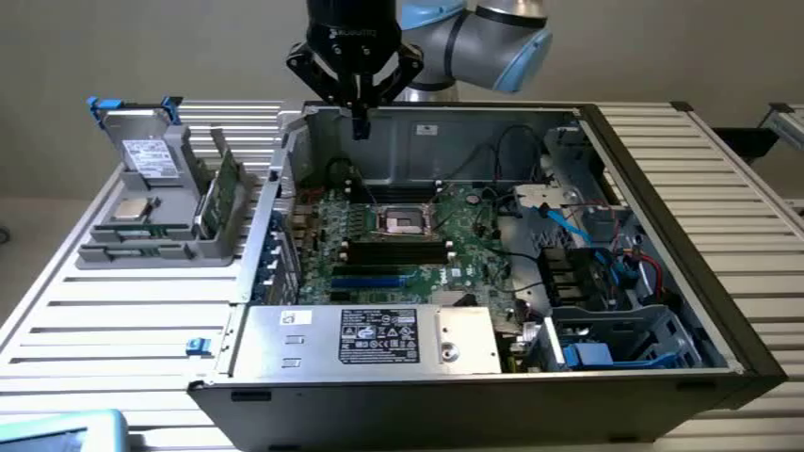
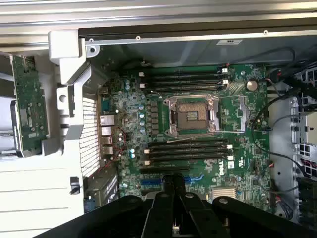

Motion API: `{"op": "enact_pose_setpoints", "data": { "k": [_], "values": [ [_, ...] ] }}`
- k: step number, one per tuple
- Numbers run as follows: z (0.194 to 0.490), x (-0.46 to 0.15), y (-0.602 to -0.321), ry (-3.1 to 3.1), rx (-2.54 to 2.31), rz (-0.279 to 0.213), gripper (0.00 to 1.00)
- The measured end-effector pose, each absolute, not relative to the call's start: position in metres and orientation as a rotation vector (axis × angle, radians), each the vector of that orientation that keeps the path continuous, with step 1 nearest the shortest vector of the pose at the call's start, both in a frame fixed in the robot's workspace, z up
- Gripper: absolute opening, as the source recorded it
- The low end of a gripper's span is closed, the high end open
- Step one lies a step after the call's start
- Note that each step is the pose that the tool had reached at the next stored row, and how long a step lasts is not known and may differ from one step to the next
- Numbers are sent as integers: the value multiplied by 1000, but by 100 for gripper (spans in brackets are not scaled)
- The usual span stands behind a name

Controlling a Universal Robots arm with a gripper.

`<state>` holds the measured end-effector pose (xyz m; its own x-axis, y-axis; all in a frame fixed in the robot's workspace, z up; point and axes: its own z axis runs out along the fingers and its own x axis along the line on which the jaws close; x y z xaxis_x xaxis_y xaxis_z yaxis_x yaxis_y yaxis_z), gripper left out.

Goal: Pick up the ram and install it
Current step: 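Reach for the ram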

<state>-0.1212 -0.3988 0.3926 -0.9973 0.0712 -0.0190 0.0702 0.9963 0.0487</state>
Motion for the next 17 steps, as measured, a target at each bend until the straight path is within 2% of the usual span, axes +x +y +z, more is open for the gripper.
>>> {"op": "enact_pose_setpoints", "data": {
  "k": [17],
  "values": [
    [393,-128,-399,3118,110,75,11]
  ]
}}
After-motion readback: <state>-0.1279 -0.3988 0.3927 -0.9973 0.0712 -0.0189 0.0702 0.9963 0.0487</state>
